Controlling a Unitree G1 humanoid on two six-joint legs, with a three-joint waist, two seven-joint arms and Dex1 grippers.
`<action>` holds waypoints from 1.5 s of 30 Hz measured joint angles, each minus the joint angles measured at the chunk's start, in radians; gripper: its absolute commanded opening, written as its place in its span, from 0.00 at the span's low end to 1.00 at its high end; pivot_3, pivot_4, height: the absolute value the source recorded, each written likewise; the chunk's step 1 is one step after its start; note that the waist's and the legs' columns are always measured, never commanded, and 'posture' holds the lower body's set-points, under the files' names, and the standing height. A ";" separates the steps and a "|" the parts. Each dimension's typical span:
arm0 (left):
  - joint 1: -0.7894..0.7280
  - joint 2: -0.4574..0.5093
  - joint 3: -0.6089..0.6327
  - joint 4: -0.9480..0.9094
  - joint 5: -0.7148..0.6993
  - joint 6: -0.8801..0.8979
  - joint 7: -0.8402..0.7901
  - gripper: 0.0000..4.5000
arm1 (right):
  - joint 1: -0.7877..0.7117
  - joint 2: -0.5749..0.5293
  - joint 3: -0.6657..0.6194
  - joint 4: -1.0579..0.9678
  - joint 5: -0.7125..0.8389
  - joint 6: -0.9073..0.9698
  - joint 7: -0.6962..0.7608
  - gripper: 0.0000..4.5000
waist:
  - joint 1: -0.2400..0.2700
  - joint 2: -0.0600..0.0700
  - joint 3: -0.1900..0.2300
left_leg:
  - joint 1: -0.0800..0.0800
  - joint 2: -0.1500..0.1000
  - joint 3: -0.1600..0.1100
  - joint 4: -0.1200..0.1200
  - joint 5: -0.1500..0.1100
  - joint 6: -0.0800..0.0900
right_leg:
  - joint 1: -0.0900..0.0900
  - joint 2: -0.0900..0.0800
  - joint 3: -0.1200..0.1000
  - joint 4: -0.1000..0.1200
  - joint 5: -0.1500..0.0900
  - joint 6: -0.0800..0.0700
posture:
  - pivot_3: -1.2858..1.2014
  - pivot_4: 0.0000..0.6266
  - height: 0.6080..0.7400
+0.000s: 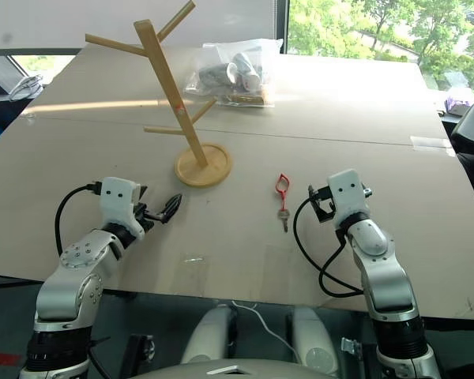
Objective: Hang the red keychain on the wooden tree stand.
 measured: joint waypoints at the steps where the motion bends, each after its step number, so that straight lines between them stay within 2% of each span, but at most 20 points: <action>1: 0.000 0.000 0.000 0.000 0.000 0.000 0.000 1.00 | 0.000 0.000 0.000 0.000 0.000 0.000 0.000 0.99 | 0.000 0.000 0.000 | 0.000 0.000 0.000 0.000 0.000 0.000 | 0.000 0.000 0.000 0.000 0.000 0.000 | 0.52 0.24 1.00; 2: 0.000 0.005 -0.002 -0.001 0.000 0.002 -0.007 1.00 | -0.001 0.001 0.000 -0.004 0.005 0.008 0.002 0.99 | 0.000 0.000 0.000 | 0.000 0.000 0.000 0.000 0.000 0.000 | 0.000 0.000 0.000 0.000 0.000 0.000 | 0.52 0.24 1.00; 4: 0.002 0.154 -0.018 -0.028 -0.073 0.048 -0.182 1.00 | -0.025 0.032 -0.026 -0.083 0.104 0.196 0.041 0.99 | -0.004 -0.001 0.001 | -0.001 0.002 -0.001 0.000 0.000 0.000 | -0.001 0.002 -0.001 0.001 0.000 0.000 | 0.52 0.24 1.00; 6: -0.019 0.259 -0.001 -0.086 -0.164 0.087 -0.322 1.00 | -0.075 0.051 -0.038 -0.151 0.178 0.346 0.064 0.99 | -0.004 0.000 0.002 | 0.000 0.002 -0.001 0.000 0.000 0.000 | -0.001 0.002 -0.001 0.001 0.000 0.000 | 0.52 0.24 1.00; 9: -0.076 0.336 0.014 -0.173 -0.329 0.146 -0.484 1.00 | -0.160 0.083 -0.032 -0.207 0.244 0.494 0.066 0.99 | 0.000 0.000 0.001 | 0.000 0.002 -0.001 0.000 0.000 0.000 | 0.000 0.001 -0.001 0.000 0.000 0.000 | 0.52 0.24 1.00; 11: -0.099 0.361 0.022 -0.190 -0.411 0.187 -0.539 1.00 | -0.169 0.085 -0.013 -0.218 0.264 0.549 0.064 0.99 | 0.001 0.000 0.001 | -0.001 0.002 -0.001 0.000 0.000 0.000 | 0.000 0.001 -0.002 -0.001 0.000 0.000 | 0.52 0.24 1.00; 15: -0.144 0.403 0.022 -0.192 -0.476 0.230 -0.594 1.00 | -0.169 0.074 0.034 -0.208 0.272 0.591 0.061 0.99 | -0.002 0.000 0.001 | 0.000 0.002 0.000 0.000 0.000 0.000 | 0.000 0.001 -0.001 -0.001 0.000 0.000 | 0.52 0.24 1.00; 32: -0.216 0.429 -0.008 -0.191 -0.495 0.244 -0.651 1.00 | -0.228 0.068 0.133 0.010 0.206 0.477 0.029 0.99 | -0.003 0.000 0.001 | 0.000 0.002 0.000 0.000 0.000 0.000 | -0.001 0.001 -0.001 -0.001 0.000 0.000 | 0.52 0.24 1.00; 34: -0.216 0.429 -0.008 -0.191 -0.495 0.244 -0.652 1.00 | -0.228 0.068 0.138 0.016 0.199 0.466 0.029 0.88 | -0.002 0.000 0.001 | 0.000 0.002 0.000 0.000 0.000 0.000 | -0.001 0.001 -0.001 -0.001 0.000 0.000 | 0.52 0.24 1.00; 36: -0.216 0.429 -0.008 -0.191 -0.495 0.244 -0.653 1.00 | -0.228 0.067 0.143 0.020 0.194 0.458 0.029 0.72 | -0.003 0.000 0.001 | 0.000 0.002 0.000 0.000 0.000 0.000 | -0.001 0.001 -0.001 -0.001 0.000 0.000 | 0.52 0.24 1.00; 42: -0.214 0.429 -0.008 -0.191 -0.494 0.241 -0.652 1.00 | -0.227 0.066 0.158 0.034 0.189 0.436 0.036 0.09 | -0.003 0.000 0.001 | 0.000 0.002 0.000 0.000 0.000 0.000 | -0.001 0.001 -0.001 -0.001 0.000 0.000 | 0.52 0.24 1.00; 43: -0.213 0.429 -0.008 -0.191 -0.494 0.238 -0.650 1.00 | -0.227 0.066 0.162 0.037 0.188 0.430 0.039 0.01 | -0.003 0.000 0.001 | 0.000 0.002 0.000 0.000 0.000 0.000 | -0.001 0.001 -0.001 -0.001 0.000 0.000 | 0.52 0.24 1.00; 45: -0.212 0.429 -0.007 -0.191 -0.492 0.229 -0.643 1.00 | -0.227 0.065 0.166 0.042 0.186 0.419 0.043 0.01 | -0.003 0.000 0.001 | 0.000 0.002 0.000 0.000 0.000 0.000 | 0.000 0.001 -0.001 -0.001 0.000 0.000 | 0.52 0.24 1.00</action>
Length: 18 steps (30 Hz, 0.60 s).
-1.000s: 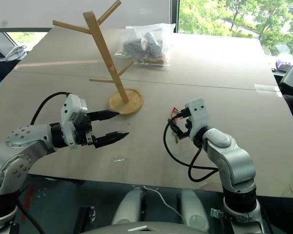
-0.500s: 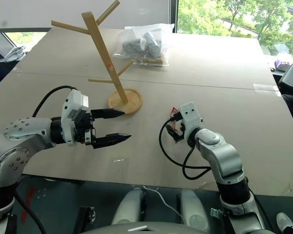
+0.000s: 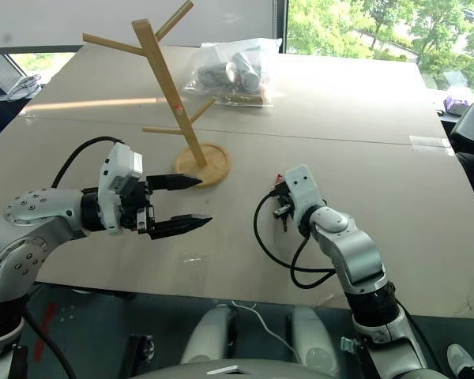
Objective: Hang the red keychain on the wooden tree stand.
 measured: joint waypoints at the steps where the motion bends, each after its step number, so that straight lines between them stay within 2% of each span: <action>1: 0.001 0.000 0.000 0.000 0.000 -0.002 0.001 1.00 | 0.000 -0.001 0.000 0.001 0.000 -0.002 0.001 0.01 | 0.000 0.000 0.000 | 0.000 0.000 0.000 0.000 0.000 0.000 | 0.000 0.000 0.000 0.000 0.000 0.000 | 0.52 0.24 1.00; 6: 0.022 0.000 0.002 0.000 0.000 -0.006 0.003 1.00 | 0.004 -0.021 0.001 0.001 0.003 -0.015 0.023 0.01 | 0.001 0.000 0.000 | 0.000 0.000 0.000 0.000 0.000 0.000 | 0.000 0.000 0.000 0.000 0.000 0.000 | 0.52 0.24 1.00; 11: 0.039 -0.004 0.044 -0.001 -0.011 -0.007 0.027 1.00 | 0.035 -0.045 -0.045 -0.011 0.055 -0.123 0.108 0.01 | 0.002 0.000 0.000 | 0.000 0.000 0.000 0.000 0.000 0.000 | 0.000 0.000 0.000 0.000 0.000 0.000 | 0.52 0.24 1.00; 14: 0.024 -0.026 0.093 -0.001 -0.068 0.020 0.082 1.00 | 0.041 -0.061 -0.104 -0.075 0.113 -0.221 0.181 0.01 | 0.002 0.000 0.000 | 0.000 0.000 0.000 0.000 0.000 0.000 | 0.000 0.000 0.000 0.000 0.000 0.000 | 0.52 0.24 1.00; 18: -0.005 -0.070 0.158 -0.002 -0.178 0.066 0.188 1.00 | 0.040 -0.075 -0.120 -0.145 0.168 -0.330 0.260 0.01 | 0.000 0.000 0.000 | 0.000 0.000 0.000 0.000 0.000 0.000 | 0.000 0.000 0.000 0.000 0.000 0.000 | 0.52 0.24 1.00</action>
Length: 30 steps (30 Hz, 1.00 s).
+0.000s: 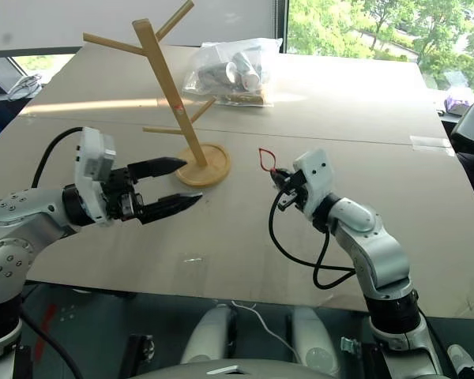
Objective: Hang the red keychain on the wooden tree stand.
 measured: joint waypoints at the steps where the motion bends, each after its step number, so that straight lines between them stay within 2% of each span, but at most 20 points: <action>1: -0.014 -0.015 0.015 0.000 -0.033 0.009 0.037 1.00 | -0.005 0.009 0.001 0.000 0.008 -0.018 0.007 0.01 | 0.000 0.000 0.000 | 0.000 0.000 0.000 0.000 0.000 0.000 | 0.000 0.000 0.000 0.000 0.000 0.000 | 0.52 0.24 1.00; 5: -0.051 -0.051 0.097 -0.001 -0.200 0.038 0.199 1.00 | -0.094 0.051 0.030 0.007 0.009 -0.098 0.018 0.01 | -0.002 0.000 0.000 | 0.000 0.000 0.000 0.001 0.000 0.000 | 0.000 0.000 0.000 0.001 0.000 0.000 | 0.52 0.24 1.00; 9: 0.005 -0.053 0.174 -0.033 -0.358 0.043 0.336 1.00 | -0.197 0.094 0.078 0.108 -0.030 -0.198 0.024 0.01 | 0.001 0.000 0.000 | 0.000 0.000 0.000 0.001 0.000 0.000 | 0.000 0.000 0.000 0.000 0.000 0.000 | 0.52 0.24 1.00; 11: 0.030 -0.033 0.201 -0.039 -0.393 0.042 0.364 1.00 | -0.215 0.112 0.091 0.150 -0.039 -0.225 0.027 0.01 | 0.003 0.000 0.000 | 0.000 0.000 0.000 0.001 0.000 0.000 | 0.000 -0.001 0.000 0.000 0.000 0.000 | 0.52 0.24 1.00; 19: 0.111 0.031 0.311 -0.044 -0.455 0.021 0.406 1.00 | -0.324 0.162 0.166 0.336 -0.103 -0.357 0.066 0.01 | 0.002 0.000 0.000 | 0.000 0.000 0.000 0.001 0.000 0.000 | 0.000 0.000 -0.001 0.001 0.000 0.000 | 0.52 0.24 1.00; 30: 0.142 0.047 0.313 -0.057 -0.455 -0.011 0.424 1.00 | -0.399 0.195 0.196 0.491 -0.193 -0.422 0.063 0.01 | 0.003 0.000 0.000 | 0.000 0.000 0.000 0.000 0.000 0.000 | 0.000 -0.001 -0.001 0.000 0.000 0.000 | 0.52 0.24 1.00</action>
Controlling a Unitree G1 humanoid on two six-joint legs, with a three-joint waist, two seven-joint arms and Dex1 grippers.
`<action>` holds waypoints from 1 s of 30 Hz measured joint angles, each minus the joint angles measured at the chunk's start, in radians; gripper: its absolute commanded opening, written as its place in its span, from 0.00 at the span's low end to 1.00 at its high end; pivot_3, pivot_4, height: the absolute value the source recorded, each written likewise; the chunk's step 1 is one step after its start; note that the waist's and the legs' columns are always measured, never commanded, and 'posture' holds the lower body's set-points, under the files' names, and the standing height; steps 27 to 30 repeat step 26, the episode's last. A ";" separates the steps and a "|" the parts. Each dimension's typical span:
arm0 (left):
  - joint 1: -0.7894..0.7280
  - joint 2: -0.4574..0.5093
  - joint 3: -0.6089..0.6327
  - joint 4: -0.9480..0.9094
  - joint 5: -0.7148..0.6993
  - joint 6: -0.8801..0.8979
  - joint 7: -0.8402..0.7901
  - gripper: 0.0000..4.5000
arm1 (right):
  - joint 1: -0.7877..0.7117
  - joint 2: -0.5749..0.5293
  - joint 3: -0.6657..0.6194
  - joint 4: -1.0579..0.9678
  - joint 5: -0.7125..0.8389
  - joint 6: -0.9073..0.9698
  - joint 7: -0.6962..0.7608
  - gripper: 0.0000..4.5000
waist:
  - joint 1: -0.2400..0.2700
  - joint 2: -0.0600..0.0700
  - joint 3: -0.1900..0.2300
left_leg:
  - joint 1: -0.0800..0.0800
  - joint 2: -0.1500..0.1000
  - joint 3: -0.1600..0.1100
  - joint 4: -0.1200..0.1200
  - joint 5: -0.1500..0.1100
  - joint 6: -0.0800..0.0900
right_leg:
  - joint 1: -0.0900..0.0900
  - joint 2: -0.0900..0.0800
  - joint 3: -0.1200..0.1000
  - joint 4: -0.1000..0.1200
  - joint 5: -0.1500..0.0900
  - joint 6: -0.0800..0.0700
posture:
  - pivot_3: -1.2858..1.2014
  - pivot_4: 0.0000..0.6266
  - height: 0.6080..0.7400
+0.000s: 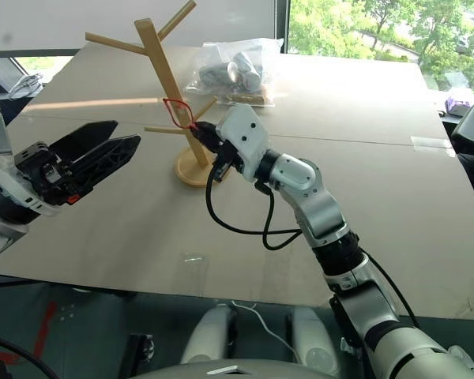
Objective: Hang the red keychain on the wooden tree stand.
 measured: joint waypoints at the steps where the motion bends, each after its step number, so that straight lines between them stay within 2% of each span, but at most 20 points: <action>1: 0.001 0.000 0.000 -0.001 0.000 -0.003 0.000 1.00 | -0.001 -0.001 0.000 0.012 -0.010 0.000 -0.002 0.01 | 0.000 0.000 0.000 | 0.000 0.000 0.000 0.000 0.000 0.000 | 0.000 0.000 0.000 0.000 0.000 0.000 | 0.52 0.24 1.00; 8: 0.001 0.000 -0.006 -0.001 0.002 -0.016 0.000 1.00 | -0.001 -0.003 0.004 0.021 -0.049 0.020 -0.001 0.01 | 0.000 0.000 0.000 | 0.000 0.000 0.000 0.000 0.000 0.000 | 0.000 0.000 0.000 0.000 0.000 0.000 | 0.52 0.24 1.00; 9: 0.001 0.006 -0.010 0.000 0.005 -0.016 -0.001 1.00 | -0.001 -0.006 0.004 0.021 -0.050 0.033 0.003 0.18 | 0.000 0.000 0.000 | 0.000 0.000 0.000 0.000 0.000 0.000 | 0.000 0.000 0.000 0.000 0.000 0.000 | 0.52 0.24 1.00; 10: 0.001 0.011 -0.013 0.001 0.009 -0.016 -0.001 1.00 | -0.001 -0.008 0.004 0.021 -0.050 0.039 0.004 0.22 | 0.000 0.000 0.000 | 0.000 0.000 0.000 0.000 0.000 0.000 | 0.000 0.000 0.000 0.000 0.000 0.000 | 0.52 0.24 1.00; 13: 0.001 0.042 -0.035 0.011 0.039 -0.014 -0.013 1.00 | 0.000 -0.043 0.002 0.016 -0.039 0.076 0.031 0.56 | 0.000 0.000 0.000 | 0.000 0.000 0.000 0.000 0.000 0.000 | 0.000 0.000 0.000 0.000 0.000 0.000 | 0.52 0.24 1.00; 14: 0.001 0.048 -0.039 0.015 0.048 -0.013 -0.019 1.00 | 0.003 -0.058 -0.001 0.010 -0.033 0.086 0.043 0.64 | 0.000 0.000 0.000 | 0.000 0.000 0.000 0.000 0.000 0.000 | 0.000 0.000 0.000 0.000 0.000 0.000 | 0.52 0.24 1.00; 15: 0.001 0.055 -0.041 0.020 0.058 -0.011 -0.025 1.00 | 0.008 -0.080 -0.003 -0.002 -0.025 0.099 0.058 0.79 | 0.001 0.000 0.000 | 0.000 0.000 0.000 0.000 0.000 0.000 | 0.000 0.000 0.000 -0.001 0.000 0.000 | 0.52 0.24 1.00; 17: 0.001 0.077 -0.042 0.039 0.080 -0.007 -0.042 1.00 | 0.020 -0.132 -0.017 -0.039 0.002 0.133 0.097 0.96 | 0.002 0.000 0.000 | 0.000 0.000 0.000 0.000 0.000 0.000 | 0.000 0.000 0.000 -0.001 0.000 0.000 | 0.52 0.24 1.00; 18: 0.001 0.091 -0.044 0.050 0.094 -0.005 -0.054 1.00 | 0.022 -0.161 -0.035 -0.059 0.022 0.159 0.119 0.98 | 0.002 0.001 0.000 | 0.000 0.000 0.000 0.000 0.000 0.000 | 0.000 0.000 0.000 -0.001 0.000 0.000 | 0.52 0.24 1.00; 22: 0.001 0.145 -0.061 0.093 0.164 0.005 -0.125 1.00 | 0.010 -0.273 -0.159 -0.125 0.144 0.297 0.184 0.98 | 0.000 0.001 0.001 | 0.000 0.000 0.001 -0.001 0.000 0.000 | 0.000 0.000 0.000 -0.001 0.000 0.000 | 0.52 0.24 1.00; 26: -0.002 0.213 -0.084 0.151 0.246 0.009 -0.250 1.00 | -0.039 -0.362 -0.253 -0.200 0.329 0.487 0.266 0.98 | -0.004 0.002 0.002 | 0.000 0.000 0.001 -0.002 0.000 0.000 | -0.001 0.001 0.001 0.000 0.000 0.000 | 0.52 0.24 1.00; 30: -0.002 0.213 -0.084 0.151 0.246 0.009 -0.250 1.00 | -0.039 -0.362 -0.253 -0.200 0.329 0.487 0.266 0.98 | -0.004 0.002 0.002 | 0.000 0.000 0.001 -0.002 0.000 0.000 | -0.001 0.001 0.001 0.000 0.000 0.000 | 0.52 0.24 1.00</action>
